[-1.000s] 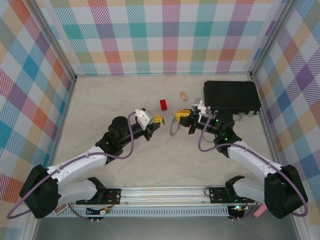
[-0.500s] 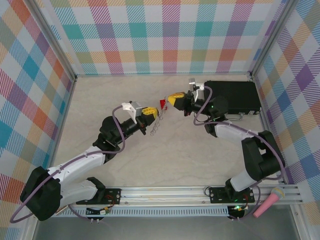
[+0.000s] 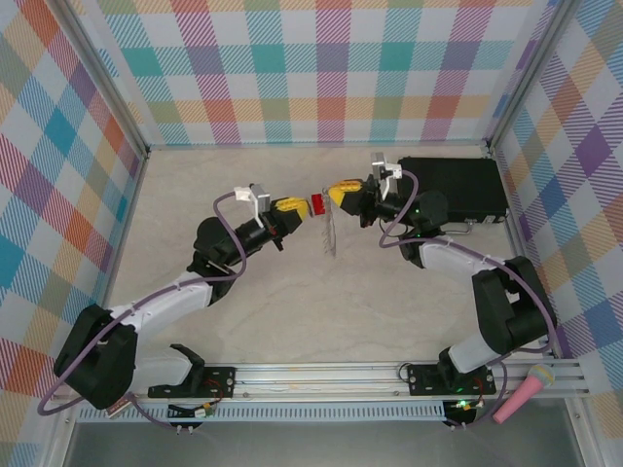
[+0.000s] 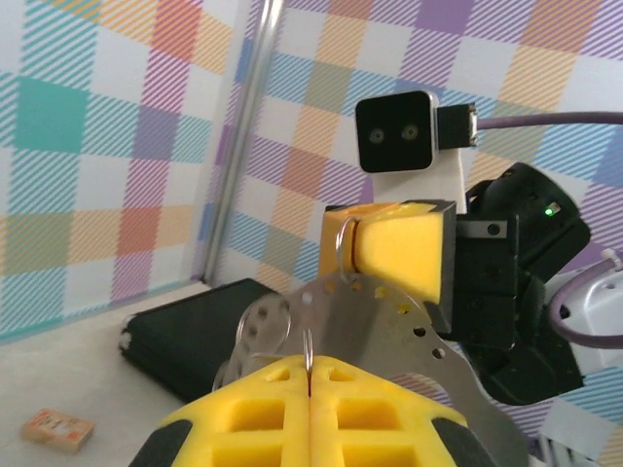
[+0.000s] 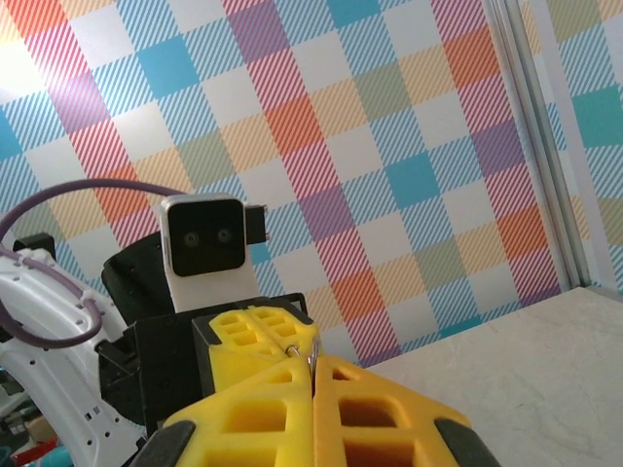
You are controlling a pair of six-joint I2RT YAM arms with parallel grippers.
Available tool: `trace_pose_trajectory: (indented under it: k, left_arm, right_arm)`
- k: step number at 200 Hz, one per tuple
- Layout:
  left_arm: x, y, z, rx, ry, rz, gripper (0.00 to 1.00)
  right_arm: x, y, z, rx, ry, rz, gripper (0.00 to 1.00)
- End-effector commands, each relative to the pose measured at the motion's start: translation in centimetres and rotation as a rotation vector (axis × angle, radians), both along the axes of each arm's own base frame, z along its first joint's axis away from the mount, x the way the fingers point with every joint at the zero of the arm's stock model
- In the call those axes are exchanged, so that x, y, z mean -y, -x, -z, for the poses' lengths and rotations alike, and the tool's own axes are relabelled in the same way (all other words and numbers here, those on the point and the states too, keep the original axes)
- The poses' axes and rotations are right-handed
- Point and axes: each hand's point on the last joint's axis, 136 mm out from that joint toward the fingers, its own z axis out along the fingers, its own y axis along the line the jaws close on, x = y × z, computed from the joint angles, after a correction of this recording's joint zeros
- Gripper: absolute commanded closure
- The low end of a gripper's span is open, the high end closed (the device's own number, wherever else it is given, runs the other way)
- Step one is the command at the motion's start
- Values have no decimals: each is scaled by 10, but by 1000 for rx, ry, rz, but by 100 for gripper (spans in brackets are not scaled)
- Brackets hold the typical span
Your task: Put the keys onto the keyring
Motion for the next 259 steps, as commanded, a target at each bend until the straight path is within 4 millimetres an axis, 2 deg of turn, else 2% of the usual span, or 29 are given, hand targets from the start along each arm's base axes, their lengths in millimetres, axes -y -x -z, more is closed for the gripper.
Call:
trace_pose_trajectory:
  k: [1, 43, 91, 163, 259]
  left_arm:
    - [3, 16, -36, 104, 77, 105, 100]
    - [11, 22, -37, 111, 74, 181, 100]
    - [10, 22, -45, 105, 94, 227, 100]
    - [12, 24, -40, 80, 69, 271, 100]
    - [14, 28, -37, 81, 57, 308, 100]
  right_arm:
    - [5, 17, -16, 123, -18, 14, 100]
    - [2, 28, -14, 156, 17, -2, 100]
    - [-2, 37, -10, 194, 47, -8, 100]
    - [-8, 48, -7, 218, 61, -39, 100]
    - [-8, 51, -8, 234, 70, -15, 100]
